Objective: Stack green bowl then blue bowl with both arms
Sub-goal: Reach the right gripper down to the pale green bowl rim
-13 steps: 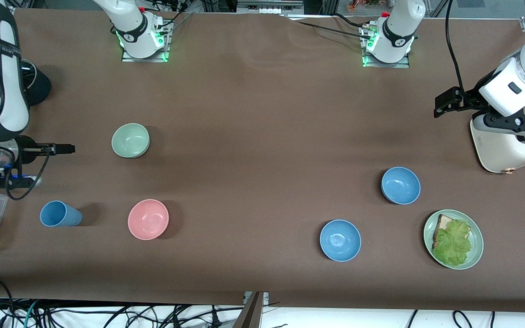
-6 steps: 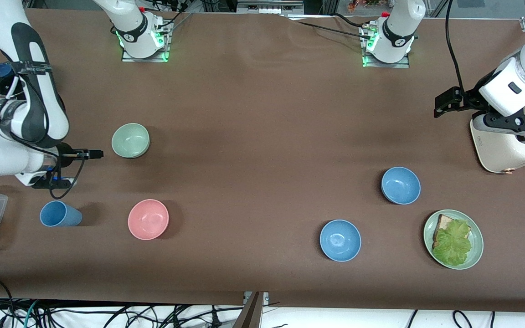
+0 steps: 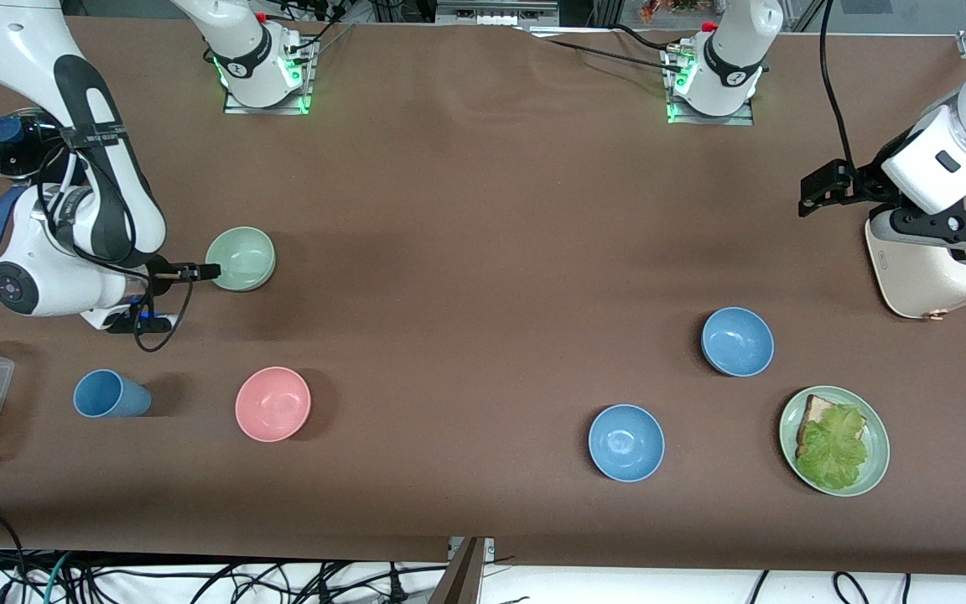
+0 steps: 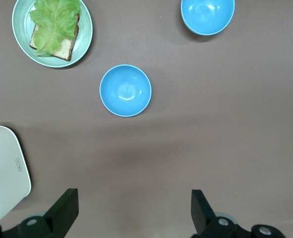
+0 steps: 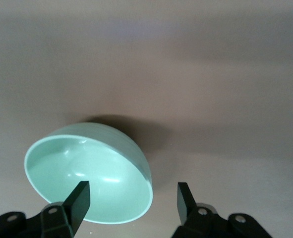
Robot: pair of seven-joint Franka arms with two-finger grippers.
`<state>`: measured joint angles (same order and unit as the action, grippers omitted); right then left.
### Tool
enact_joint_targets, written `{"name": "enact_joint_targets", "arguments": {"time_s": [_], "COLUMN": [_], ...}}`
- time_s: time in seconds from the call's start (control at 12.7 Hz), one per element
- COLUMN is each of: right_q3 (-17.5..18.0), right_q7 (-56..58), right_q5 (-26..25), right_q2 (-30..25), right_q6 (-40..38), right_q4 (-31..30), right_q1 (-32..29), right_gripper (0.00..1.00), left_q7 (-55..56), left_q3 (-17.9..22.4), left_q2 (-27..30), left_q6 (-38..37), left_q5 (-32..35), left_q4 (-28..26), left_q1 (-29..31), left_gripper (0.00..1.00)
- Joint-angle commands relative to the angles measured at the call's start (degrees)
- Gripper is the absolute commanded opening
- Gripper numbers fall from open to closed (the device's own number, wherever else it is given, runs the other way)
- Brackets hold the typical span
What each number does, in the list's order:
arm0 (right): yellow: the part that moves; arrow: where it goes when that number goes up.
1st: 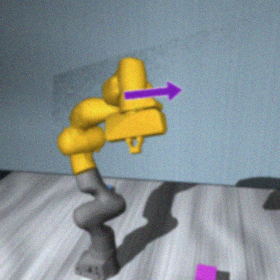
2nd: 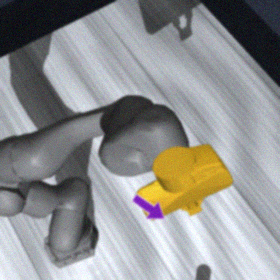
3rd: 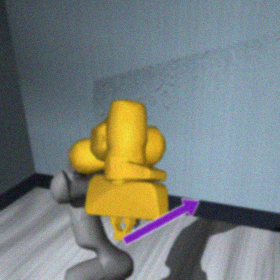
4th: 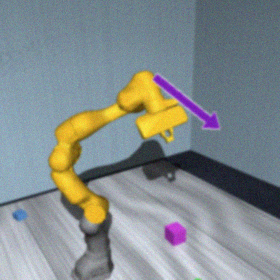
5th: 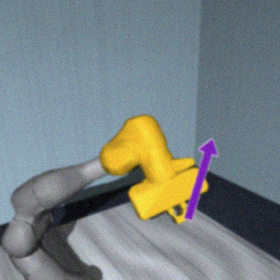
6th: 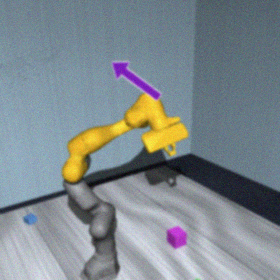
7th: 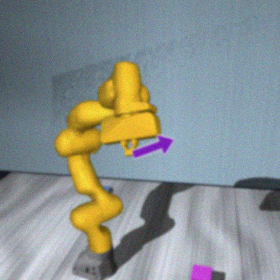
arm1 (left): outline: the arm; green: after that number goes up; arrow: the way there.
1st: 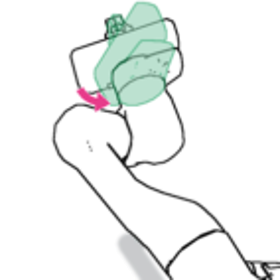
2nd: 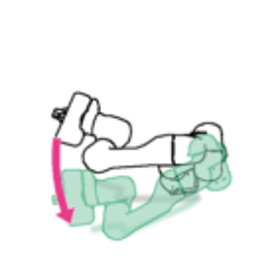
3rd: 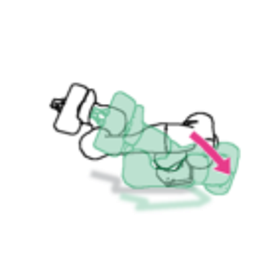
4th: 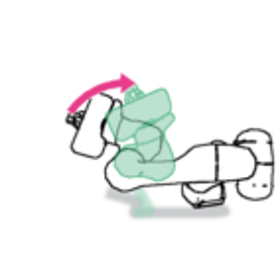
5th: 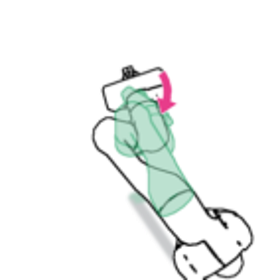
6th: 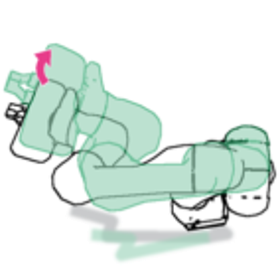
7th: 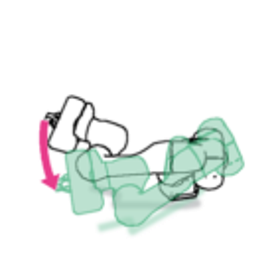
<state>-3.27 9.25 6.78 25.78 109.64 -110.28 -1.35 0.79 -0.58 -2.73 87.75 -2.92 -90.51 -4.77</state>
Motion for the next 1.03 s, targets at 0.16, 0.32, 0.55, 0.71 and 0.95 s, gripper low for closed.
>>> {"name": "enact_joint_targets", "arguments": {"time_s": [0.16, 0.32, 0.55, 0.71, 0.95], "right_q3": [0.02, -0.07, -0.07, 0.02, 0.10], "right_q7": [0.60, 0.60, 0.51, 0.51, 0.42], "right_q5": [0.78, 0.78, 0.78, 0.78, 0.87], "right_q2": [0.94, 2.25, 3.31, 3.67, 3.67], "right_q6": [-0.30, -0.22, -0.13, -0.21, -0.39], "right_q4": [-2.31, -2.22, -1.96, -1.78, -0.91], "right_q1": [-0.23, -0.32, -0.58, -0.58, -0.41], "right_gripper": [0.80, 0.78, 0.51, 0.26, 0.00], "left_q7": [0.44, 0.44, 0.44, 0.44, 0.44], "left_q3": [-0.30, -0.30, -0.30, -0.30, -0.30], "left_q2": [-0.78, -0.78, -0.78, -0.78, -0.78], "left_q6": [-1.36, -1.36, -1.36, -1.36, -1.36], "left_q5": [1.42, 1.42, 1.42, 1.42, 1.42], "left_q4": [2.01, 2.01, 2.01, 2.01, 2.01], "left_q1": [0.37, 0.37, 0.37, 0.37, 0.37], "left_gripper": [1.00, 1.00, 1.00, 1.00, 1.00]}}
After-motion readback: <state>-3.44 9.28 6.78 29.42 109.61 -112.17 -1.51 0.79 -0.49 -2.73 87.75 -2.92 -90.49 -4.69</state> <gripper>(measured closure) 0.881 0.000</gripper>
